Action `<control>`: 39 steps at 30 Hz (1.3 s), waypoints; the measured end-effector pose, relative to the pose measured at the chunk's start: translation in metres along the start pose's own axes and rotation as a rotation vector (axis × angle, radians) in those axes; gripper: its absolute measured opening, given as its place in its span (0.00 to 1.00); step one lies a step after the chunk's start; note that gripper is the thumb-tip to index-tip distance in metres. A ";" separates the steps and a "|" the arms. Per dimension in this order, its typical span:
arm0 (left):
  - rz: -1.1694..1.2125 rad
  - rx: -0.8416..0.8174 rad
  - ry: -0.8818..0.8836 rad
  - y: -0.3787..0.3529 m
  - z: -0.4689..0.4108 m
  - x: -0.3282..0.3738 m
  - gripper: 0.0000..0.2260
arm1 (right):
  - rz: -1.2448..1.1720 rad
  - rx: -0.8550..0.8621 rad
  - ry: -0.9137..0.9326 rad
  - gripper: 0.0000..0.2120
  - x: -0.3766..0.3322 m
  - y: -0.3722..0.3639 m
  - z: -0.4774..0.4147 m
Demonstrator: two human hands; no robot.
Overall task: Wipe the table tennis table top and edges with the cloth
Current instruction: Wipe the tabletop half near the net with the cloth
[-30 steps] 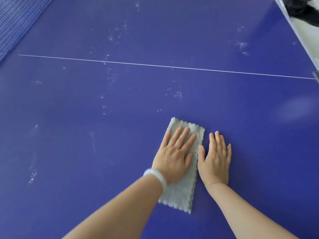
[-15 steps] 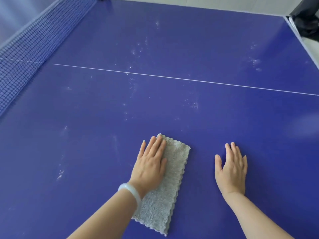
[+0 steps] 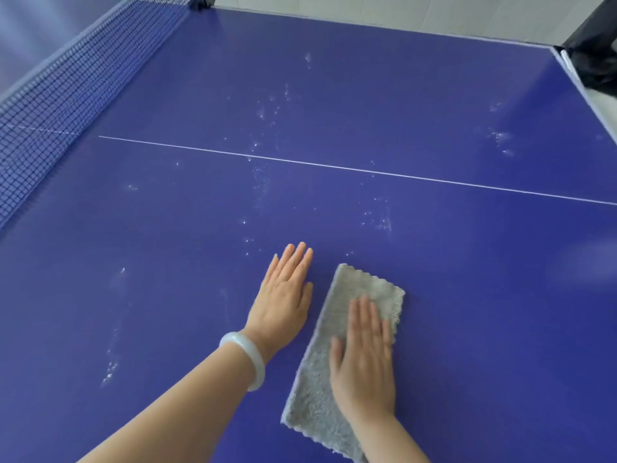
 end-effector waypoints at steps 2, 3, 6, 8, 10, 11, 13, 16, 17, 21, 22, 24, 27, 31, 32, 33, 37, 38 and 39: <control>-0.143 -0.090 -0.005 -0.004 -0.010 -0.013 0.25 | 0.044 0.022 -0.054 0.29 0.025 0.007 -0.025; -0.197 -0.139 0.005 -0.010 -0.014 -0.018 0.26 | 0.078 0.020 -0.091 0.29 0.037 0.010 -0.042; -0.309 -0.168 0.049 -0.023 -0.016 -0.026 0.26 | 0.149 -0.016 -0.313 0.33 0.069 0.021 -0.109; -0.328 -0.139 0.059 -0.026 -0.014 -0.026 0.27 | 0.112 -0.051 -0.474 0.34 0.075 0.026 -0.152; -0.304 -0.127 0.052 -0.026 -0.013 -0.025 0.27 | 0.094 -0.045 -0.496 0.32 0.065 0.026 -0.178; -0.299 -0.116 0.054 -0.025 -0.012 -0.024 0.27 | 0.096 -0.022 -0.455 0.31 0.057 0.025 -0.185; -0.280 -0.106 0.056 -0.022 -0.013 -0.024 0.27 | 0.085 0.009 -0.337 0.30 0.042 0.022 -0.190; -0.260 -0.119 0.054 -0.021 -0.012 -0.021 0.27 | 0.038 -0.029 -0.052 0.25 0.037 0.017 -0.175; -0.262 -0.117 0.056 -0.021 -0.012 -0.021 0.27 | 0.026 -0.047 0.028 0.24 0.041 0.015 -0.170; -0.271 -0.114 0.054 -0.020 -0.013 -0.020 0.27 | 0.014 0.046 -0.152 0.23 0.069 0.024 -0.233; -0.274 -0.110 0.054 -0.020 -0.013 -0.020 0.27 | -0.040 0.082 -0.252 0.22 0.070 0.029 -0.258; -0.280 -0.111 0.058 -0.020 -0.013 -0.020 0.27 | -0.103 0.086 -0.298 0.21 0.053 0.031 -0.299; -0.282 -0.117 0.061 -0.021 -0.013 -0.020 0.27 | -0.083 -0.016 0.048 0.22 -0.007 0.010 -0.307; -0.290 -0.118 0.064 -0.020 -0.013 -0.021 0.27 | 0.033 -0.143 0.492 0.26 -0.018 -0.003 -0.283; -0.287 -0.118 0.062 -0.020 -0.013 -0.021 0.27 | 0.034 -0.131 0.487 0.26 -0.010 0.003 -0.292; -0.284 -0.118 0.060 -0.020 -0.013 -0.021 0.27 | 0.020 -0.110 0.404 0.26 -0.001 0.009 -0.305; -0.290 -0.115 0.067 -0.020 -0.013 -0.021 0.27 | -0.080 -0.124 0.163 0.23 -0.021 0.015 -0.310; -0.286 -0.117 0.067 -0.020 -0.014 -0.020 0.27 | -0.059 -0.154 0.259 0.24 -0.034 0.010 -0.289; -0.281 -0.117 0.065 -0.019 -0.014 -0.020 0.27 | -0.026 -0.175 0.399 0.24 -0.041 0.003 -0.259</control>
Point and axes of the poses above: each hand's wrist, its own z-axis away from the middle knuckle, its own y-axis out of the back of the hand, x = y × z, the point moved 5 cm from there along -z, towards the middle knuckle, and after that the axes turned 15 degrees about -y, right-handed, at the moved point
